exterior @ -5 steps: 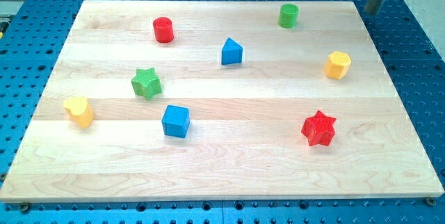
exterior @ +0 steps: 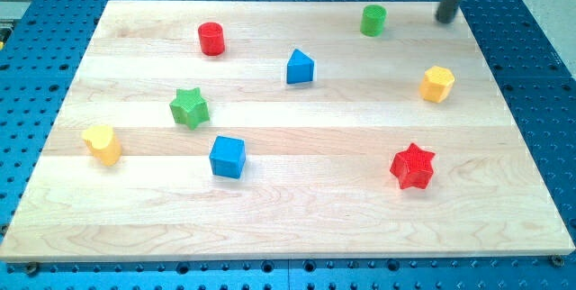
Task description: Move the green circle into the green star
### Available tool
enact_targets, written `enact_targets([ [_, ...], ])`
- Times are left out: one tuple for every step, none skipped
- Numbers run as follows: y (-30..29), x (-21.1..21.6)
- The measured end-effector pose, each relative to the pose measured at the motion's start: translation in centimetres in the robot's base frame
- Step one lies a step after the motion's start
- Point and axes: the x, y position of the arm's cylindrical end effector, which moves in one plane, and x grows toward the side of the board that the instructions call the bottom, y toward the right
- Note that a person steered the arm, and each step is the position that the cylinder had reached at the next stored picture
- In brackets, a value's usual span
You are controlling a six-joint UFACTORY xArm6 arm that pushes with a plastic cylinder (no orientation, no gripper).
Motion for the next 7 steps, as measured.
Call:
enact_targets([
  [-10.4, 2.1],
  [-13.0, 0.9],
  [-15.5, 0.7],
  [-21.6, 5.4],
  [-23.1, 5.4],
  [-18.0, 1.8],
  [-20.6, 0.0],
])
